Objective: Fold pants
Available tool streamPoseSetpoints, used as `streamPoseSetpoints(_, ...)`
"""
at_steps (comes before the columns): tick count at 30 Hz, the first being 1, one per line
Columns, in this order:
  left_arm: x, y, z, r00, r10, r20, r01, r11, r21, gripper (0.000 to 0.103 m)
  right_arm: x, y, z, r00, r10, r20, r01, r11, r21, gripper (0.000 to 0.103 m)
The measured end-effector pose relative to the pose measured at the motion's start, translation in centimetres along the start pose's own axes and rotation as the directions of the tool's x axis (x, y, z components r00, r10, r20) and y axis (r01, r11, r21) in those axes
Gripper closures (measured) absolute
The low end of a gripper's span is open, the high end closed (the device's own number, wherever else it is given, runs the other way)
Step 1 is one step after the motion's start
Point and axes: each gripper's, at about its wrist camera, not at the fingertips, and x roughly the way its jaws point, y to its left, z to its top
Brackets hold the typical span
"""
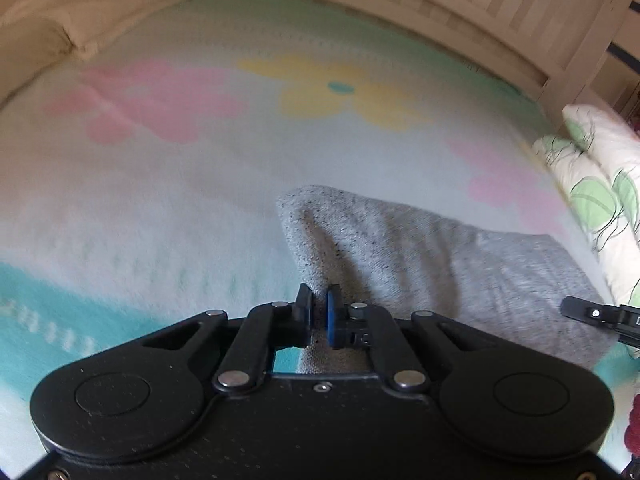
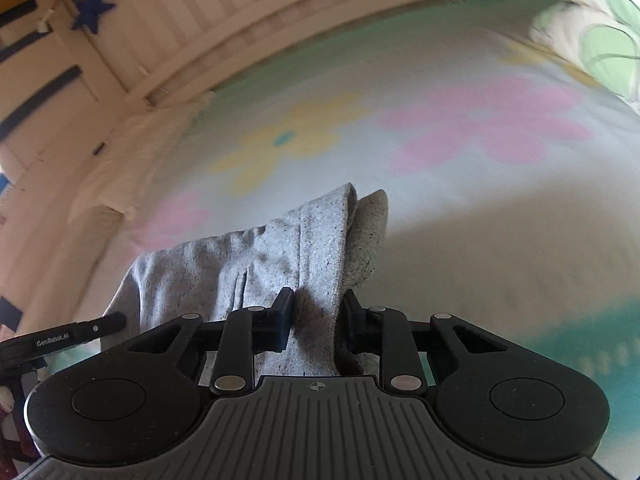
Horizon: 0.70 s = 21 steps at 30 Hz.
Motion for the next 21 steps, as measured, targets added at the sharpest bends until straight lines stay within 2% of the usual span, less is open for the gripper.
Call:
streamPoseSetpoints(4,-2.8,1.4,2.1,0.996,0.03,0.082,-0.033,0.999,0.03,0.094,2.1,2.1,1.2,0.996,0.087,0.002,-0.087,0.995,0.044,0.079)
streamPoseSetpoints(7,-3.8,4.0,4.0,0.993,0.066,0.103,-0.063,0.998,-0.023,0.094,4.8,3.2,1.5,0.995,0.1,-0.026,-0.1,0.995,0.023,0.075)
streamPoseSetpoints(8,-3.8,5.0,4.5,0.992,0.075,0.103,-0.071,0.997,-0.044,0.094,5.9,3.4,1.3,0.997,0.063,-0.047,-0.063,0.998,0.0,0.073)
streamPoseSetpoints(9,-3.6,6.1,5.0,0.99,0.094,0.104,-0.088,0.994,-0.063,0.094,6.8,3.6,1.0,0.998,-0.007,-0.064,0.006,1.0,-0.016,0.071)
streamPoseSetpoints(10,-3.1,6.8,5.3,0.987,0.119,0.108,-0.111,0.991,-0.073,0.091,7.8,3.6,0.5,0.989,-0.13,-0.069,0.127,0.991,-0.048,0.071)
streamPoseSetpoints(11,-2.3,7.5,5.5,0.98,0.166,0.106,-0.159,0.985,-0.068,0.078,8.4,3.8,0.2,0.975,-0.21,-0.072,0.204,0.975,-0.089,0.071)
streamPoseSetpoints(12,-1.4,8.2,5.4,0.967,0.235,0.096,-0.231,0.971,-0.054,0.075,8.8,4.0,-0.1,0.962,-0.261,-0.075,0.249,0.959,-0.135,0.071)
streamPoseSetpoints(13,-0.6,8.8,5.2,0.94,0.329,0.087,-0.326,0.944,-0.042,0.078,8.8,4.2,-0.2,0.96,-0.27,-0.074,0.257,0.955,-0.15,0.071)
streamPoseSetpoints(14,-0.1,9.6,4.8,0.908,0.411,0.078,-0.409,0.912,-0.042,0.081,8.3,4.5,-0.1,0.965,-0.255,-0.068,0.243,0.958,-0.151,0.071)
streamPoseSetpoints(15,0.1,10.5,4.5,0.892,0.447,0.064,-0.444,0.894,-0.055,0.082,7.8,4.9,0.0,0.972,-0.227,-0.057,0.217,0.965,-0.146,0.071)
streamPoseSetpoints(16,0.2,11.3,4.2,0.892,0.449,0.042,-0.445,0.892,-0.082,0.082,7.0,5.3,0.2,0.979,-0.2,-0.042,0.192,0.97,-0.147,0.07)
streamPoseSetpoints(19,-0.7,12.4,3.7,0.922,0.388,0.008,-0.382,0.91,-0.159,0.082,4.7,7.5,0.3,0.988,-0.154,0.004,0.152,0.972,-0.181,0.069)
streamPoseSetpoints(21,-1.8,11.9,3.5,0.923,0.385,0.023,-0.378,0.915,-0.143,0.082,3.0,9.0,0.1,0.991,-0.128,0.036,0.132,0.971,-0.198,0.067)
